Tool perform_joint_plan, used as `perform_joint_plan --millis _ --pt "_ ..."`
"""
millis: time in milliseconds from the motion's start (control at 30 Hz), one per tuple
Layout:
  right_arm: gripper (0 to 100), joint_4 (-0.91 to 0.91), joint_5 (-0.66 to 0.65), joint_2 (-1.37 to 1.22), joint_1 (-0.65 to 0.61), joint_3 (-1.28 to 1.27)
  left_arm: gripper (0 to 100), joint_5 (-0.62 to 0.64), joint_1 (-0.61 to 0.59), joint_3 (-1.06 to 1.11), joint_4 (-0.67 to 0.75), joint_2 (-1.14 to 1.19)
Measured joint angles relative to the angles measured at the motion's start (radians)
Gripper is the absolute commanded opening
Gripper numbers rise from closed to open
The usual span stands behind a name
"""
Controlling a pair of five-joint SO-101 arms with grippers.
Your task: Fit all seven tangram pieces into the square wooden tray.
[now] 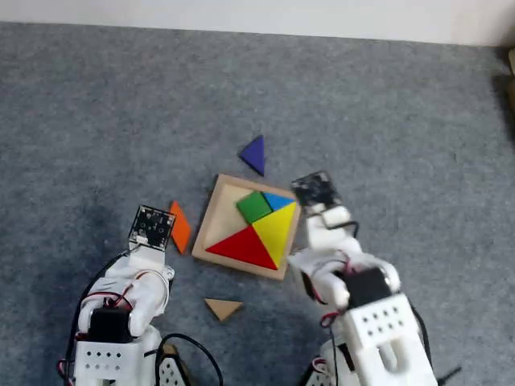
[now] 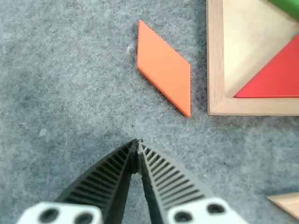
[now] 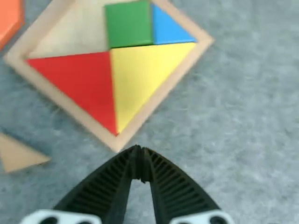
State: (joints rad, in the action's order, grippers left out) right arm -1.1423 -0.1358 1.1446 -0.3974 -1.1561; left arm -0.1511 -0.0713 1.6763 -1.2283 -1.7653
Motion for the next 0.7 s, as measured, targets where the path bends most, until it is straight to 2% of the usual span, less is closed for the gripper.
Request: perform_joint_plan --millis 200,700 --pt "0.5 0.0 0.0 0.213 0.117 -0.101 1 0.0 0.0 0.0 0.0 0.0" --pt "0.5 0.0 0.0 0.592 0.158 -0.361 1 0.0 -0.002 -0.012 -0.009 0.0"
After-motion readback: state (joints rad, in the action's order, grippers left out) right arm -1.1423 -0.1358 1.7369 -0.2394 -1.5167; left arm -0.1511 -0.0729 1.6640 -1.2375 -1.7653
